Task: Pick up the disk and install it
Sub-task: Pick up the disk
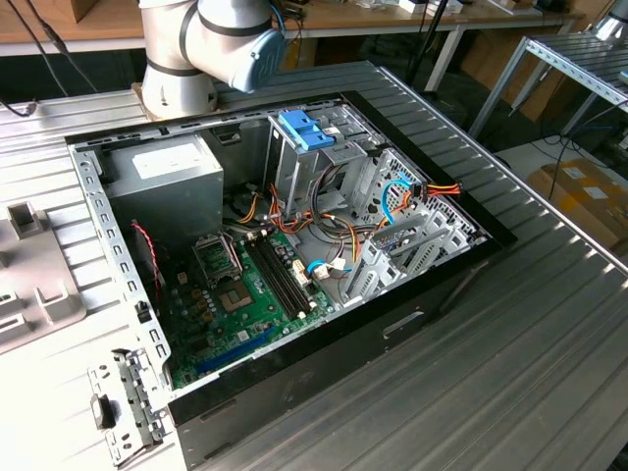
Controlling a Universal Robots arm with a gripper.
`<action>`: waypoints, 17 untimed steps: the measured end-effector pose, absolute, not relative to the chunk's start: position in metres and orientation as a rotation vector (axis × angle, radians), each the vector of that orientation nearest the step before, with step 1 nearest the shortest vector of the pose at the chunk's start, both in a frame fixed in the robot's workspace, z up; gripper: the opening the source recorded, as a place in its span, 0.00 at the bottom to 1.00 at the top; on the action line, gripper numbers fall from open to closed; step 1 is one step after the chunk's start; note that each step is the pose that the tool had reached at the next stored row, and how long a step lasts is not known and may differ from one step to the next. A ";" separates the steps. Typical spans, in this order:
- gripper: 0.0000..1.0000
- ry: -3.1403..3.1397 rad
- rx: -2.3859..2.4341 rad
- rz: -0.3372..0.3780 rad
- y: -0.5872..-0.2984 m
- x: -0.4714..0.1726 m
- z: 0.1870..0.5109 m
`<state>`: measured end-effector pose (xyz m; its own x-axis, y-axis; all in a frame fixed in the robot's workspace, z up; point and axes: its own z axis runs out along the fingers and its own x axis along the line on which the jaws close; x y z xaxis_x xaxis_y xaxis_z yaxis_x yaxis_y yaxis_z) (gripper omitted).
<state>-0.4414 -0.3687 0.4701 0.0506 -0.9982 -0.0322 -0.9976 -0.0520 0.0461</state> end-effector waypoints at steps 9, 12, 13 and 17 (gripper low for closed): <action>0.36 -2.155 2.269 -0.086 -0.378 -0.440 0.470; 0.36 -2.155 2.269 -0.086 -0.382 -0.440 0.470; 0.36 -2.155 2.269 -0.086 -0.383 -0.440 0.470; 0.36 -2.155 2.269 -0.086 -0.388 -0.440 0.470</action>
